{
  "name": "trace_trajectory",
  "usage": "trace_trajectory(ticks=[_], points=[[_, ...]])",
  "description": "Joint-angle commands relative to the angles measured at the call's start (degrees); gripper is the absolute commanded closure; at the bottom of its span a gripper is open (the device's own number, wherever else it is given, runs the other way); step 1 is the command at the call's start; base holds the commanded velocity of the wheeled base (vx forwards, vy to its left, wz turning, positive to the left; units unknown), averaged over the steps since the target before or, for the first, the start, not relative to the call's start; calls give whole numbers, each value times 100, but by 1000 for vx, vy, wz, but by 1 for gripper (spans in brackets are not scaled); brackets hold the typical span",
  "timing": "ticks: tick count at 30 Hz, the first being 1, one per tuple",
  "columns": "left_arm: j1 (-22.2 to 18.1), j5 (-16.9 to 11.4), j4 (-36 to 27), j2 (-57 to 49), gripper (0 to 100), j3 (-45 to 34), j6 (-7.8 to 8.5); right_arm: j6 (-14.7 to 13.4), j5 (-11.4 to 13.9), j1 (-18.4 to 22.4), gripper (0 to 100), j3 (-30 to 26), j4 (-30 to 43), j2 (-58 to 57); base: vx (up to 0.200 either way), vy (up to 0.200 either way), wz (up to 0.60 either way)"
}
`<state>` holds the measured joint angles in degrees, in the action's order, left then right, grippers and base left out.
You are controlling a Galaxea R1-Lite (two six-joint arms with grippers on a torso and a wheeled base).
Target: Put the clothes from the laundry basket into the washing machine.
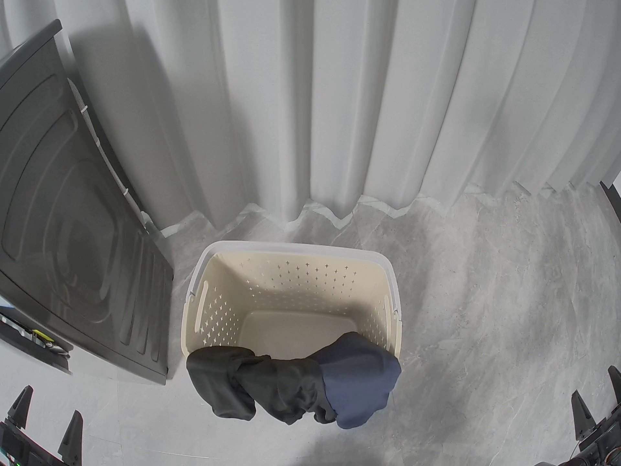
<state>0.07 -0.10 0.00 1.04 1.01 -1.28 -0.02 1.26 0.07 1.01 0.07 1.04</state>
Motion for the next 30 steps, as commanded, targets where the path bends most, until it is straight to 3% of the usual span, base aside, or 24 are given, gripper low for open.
trace_trajectory(ticks=[1, 10, 19, 30], points=[[1, 1, 0, -95, 0, -92, -4, 2, 6, 1, 0, -101, 1, -60, -200, 0, 0], [1, 10, 0, -95, 0, -92, -4, 2, 6, 1, 0, -101, 1, -60, -200, 0, 0], [1, 1, 0, -95, 0, -92, -4, 2, 6, 1, 0, -101, 1, -68, 0, 0, 0], [1, 1, 0, -95, 0, -92, -4, 2, 15, 1, 0, -101, 1, -68, 0, 200, 0]])
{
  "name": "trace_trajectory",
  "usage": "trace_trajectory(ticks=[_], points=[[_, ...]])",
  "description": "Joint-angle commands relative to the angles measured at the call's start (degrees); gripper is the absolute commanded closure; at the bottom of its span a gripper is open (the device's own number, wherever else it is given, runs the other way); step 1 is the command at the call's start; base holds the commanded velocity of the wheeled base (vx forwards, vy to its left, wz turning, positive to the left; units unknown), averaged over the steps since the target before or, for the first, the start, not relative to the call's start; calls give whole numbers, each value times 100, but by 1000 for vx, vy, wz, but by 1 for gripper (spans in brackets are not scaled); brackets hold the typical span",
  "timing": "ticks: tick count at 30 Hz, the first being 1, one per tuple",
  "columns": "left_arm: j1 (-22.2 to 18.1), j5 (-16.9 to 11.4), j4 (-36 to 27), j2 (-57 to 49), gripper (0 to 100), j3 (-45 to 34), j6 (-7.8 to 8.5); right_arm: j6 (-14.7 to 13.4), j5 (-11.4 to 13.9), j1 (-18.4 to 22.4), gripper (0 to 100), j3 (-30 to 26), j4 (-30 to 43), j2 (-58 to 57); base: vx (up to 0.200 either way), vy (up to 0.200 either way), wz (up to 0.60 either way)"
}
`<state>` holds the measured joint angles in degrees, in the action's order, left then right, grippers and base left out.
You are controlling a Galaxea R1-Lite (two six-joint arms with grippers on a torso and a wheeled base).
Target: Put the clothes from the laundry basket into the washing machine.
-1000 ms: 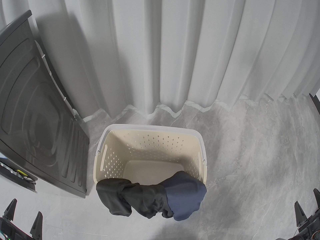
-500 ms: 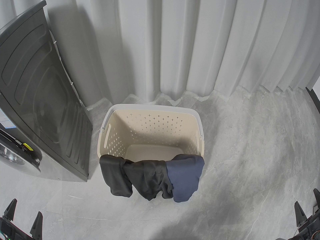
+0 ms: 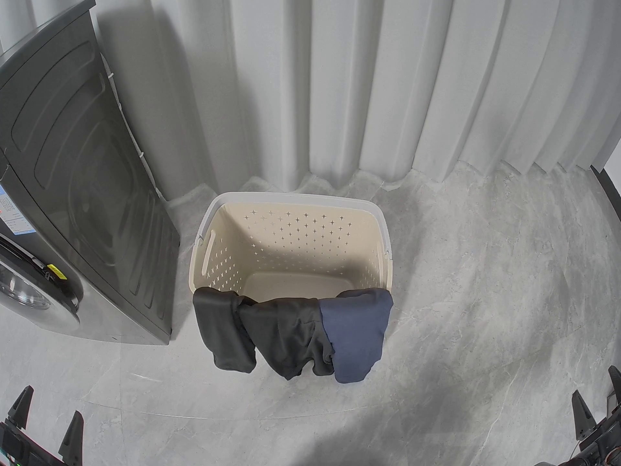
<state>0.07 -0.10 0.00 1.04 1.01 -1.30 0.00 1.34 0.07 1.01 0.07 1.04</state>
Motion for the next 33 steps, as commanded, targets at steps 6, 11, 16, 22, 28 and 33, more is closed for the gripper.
trace_trajectory(ticks=[6, 11, 16, 22, 28, 33], points=[[1, 1, 0, -95, 0, -92, -1, 0, -2, 1, 0, -101, 1, -60, 0, 200, 0], [1, 1, 0, -95, 0, -92, -1, 0, 7, 1, 0, -101, 1, -60, 0, 200, 0], [1, 1, 0, -95, 0, -92, -1, 0, 7, 1, 0, -101, 1, -68, 0, 200, 0], [1, 1, 0, -95, 0, -92, -1, 0, 7, 1, 0, -101, 1, -60, 0, 200, 0], [1, 1, 0, -95, 0, -92, -1, 0, 7, 1, 0, -101, 1, -60, 0, 200, 0], [1, 1, 0, -95, 0, -92, -1, 0, 7, 1, 0, -101, 10, -60, 0, 200, 0]])
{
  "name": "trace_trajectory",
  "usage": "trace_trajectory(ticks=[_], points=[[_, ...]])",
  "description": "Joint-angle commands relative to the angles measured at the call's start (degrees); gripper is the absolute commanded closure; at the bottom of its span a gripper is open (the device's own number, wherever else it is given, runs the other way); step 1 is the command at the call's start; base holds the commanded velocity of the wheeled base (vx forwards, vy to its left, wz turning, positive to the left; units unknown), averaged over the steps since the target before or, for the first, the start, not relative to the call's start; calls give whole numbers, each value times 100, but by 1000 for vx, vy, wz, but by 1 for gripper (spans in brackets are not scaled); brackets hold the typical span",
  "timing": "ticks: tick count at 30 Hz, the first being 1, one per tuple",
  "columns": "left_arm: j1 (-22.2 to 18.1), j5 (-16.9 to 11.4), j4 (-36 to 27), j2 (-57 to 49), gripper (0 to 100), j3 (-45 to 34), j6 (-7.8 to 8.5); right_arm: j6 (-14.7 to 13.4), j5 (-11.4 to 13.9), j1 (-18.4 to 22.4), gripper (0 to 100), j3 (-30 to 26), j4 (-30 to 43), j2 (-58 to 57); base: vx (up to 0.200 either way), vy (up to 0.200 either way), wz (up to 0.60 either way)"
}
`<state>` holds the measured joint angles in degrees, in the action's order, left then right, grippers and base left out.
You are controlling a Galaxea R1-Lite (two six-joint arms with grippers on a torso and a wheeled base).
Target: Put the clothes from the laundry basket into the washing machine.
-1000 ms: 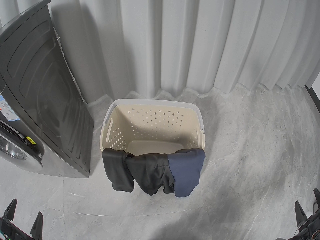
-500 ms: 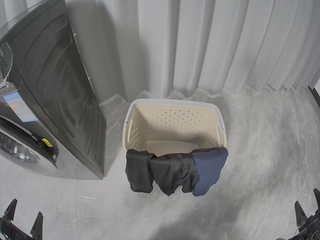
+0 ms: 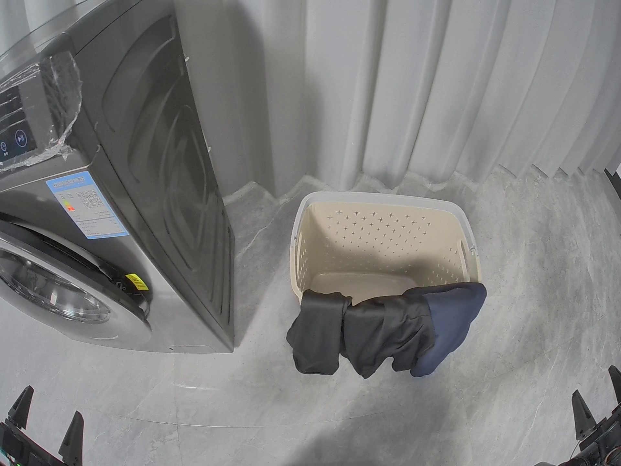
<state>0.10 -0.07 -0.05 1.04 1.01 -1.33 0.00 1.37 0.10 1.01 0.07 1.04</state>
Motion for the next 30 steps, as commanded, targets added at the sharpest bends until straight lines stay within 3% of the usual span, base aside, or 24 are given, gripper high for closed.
trace_trajectory(ticks=[1, 4, 10, 16, 25, 30], points=[[-1, -1, 5, -95, 0, -92, 1, 0, 4, -1, 0, -101, 1, -60, 0, 200, 0], [-1, -1, 5, -95, 0, -92, 1, 0, -5, -1, 0, -101, 1, -60, 0, 200, 0], [-1, -1, 5, -95, 0, -92, 1, 0, 4, -1, 0, -101, 1, -60, 0, 0, 0], [-1, -1, 5, -95, 0, -92, 1, 0, 4, -1, 0, -101, 1, -60, -200, 0, 0], [-1, -1, 5, -95, 0, -92, 1, 0, 4, -1, 0, -101, 1, -60, 0, 0, 0], [-1, -1, 5, -95, 0, -92, 1, 0, 4, -1, 0, -101, 1, -60, 0, 200, 0]])
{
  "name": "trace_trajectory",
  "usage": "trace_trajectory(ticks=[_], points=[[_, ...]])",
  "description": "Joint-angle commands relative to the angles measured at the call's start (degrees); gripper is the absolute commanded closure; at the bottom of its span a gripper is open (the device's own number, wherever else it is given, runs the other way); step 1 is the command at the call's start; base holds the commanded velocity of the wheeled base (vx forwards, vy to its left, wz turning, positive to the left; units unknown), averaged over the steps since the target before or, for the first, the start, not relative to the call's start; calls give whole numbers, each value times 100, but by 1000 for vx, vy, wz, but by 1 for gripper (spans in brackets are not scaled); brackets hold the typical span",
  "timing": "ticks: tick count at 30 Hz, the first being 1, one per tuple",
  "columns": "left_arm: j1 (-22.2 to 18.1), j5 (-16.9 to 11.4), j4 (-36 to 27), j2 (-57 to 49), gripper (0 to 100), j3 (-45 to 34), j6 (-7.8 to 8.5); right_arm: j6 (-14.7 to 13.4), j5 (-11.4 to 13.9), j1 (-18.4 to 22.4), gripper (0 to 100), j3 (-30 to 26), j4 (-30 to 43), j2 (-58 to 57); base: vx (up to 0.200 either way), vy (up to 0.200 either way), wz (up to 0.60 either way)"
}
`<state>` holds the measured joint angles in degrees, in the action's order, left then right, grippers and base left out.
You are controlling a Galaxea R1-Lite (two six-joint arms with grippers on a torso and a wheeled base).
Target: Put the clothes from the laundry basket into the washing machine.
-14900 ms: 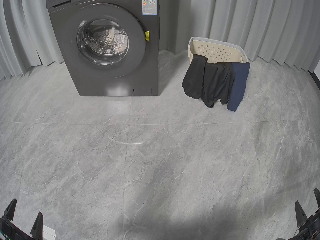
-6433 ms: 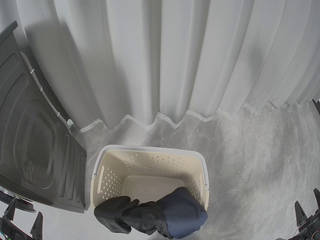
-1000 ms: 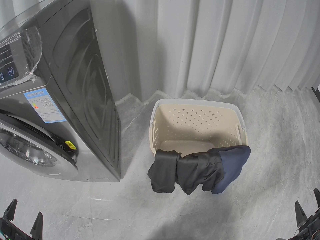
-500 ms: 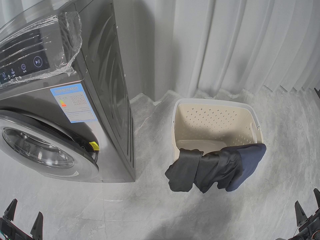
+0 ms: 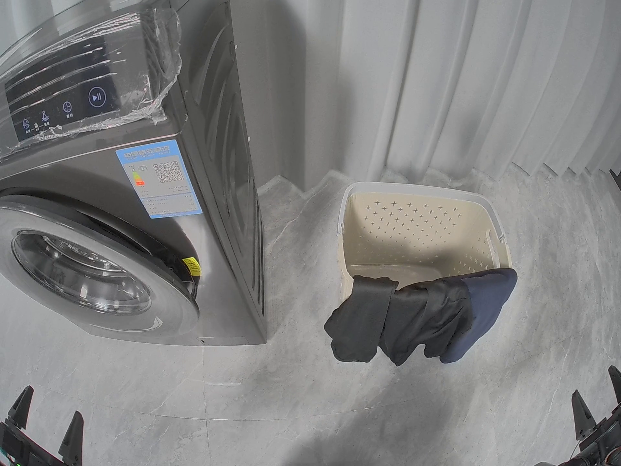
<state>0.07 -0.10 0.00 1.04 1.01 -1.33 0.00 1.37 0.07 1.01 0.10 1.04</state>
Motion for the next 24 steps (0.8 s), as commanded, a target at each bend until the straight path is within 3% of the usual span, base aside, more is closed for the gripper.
trace_trajectory(ticks=[1, 24], points=[[1, 1, 0, -95, 0, -92, 1, 0, 4, 1, 0, -101, -1, -60, 0, 200, 0], [1, 1, 0, -95, 0, -92, 1, 9, 4, 1, 0, -101, -1, -60, 0, 200, 0]])
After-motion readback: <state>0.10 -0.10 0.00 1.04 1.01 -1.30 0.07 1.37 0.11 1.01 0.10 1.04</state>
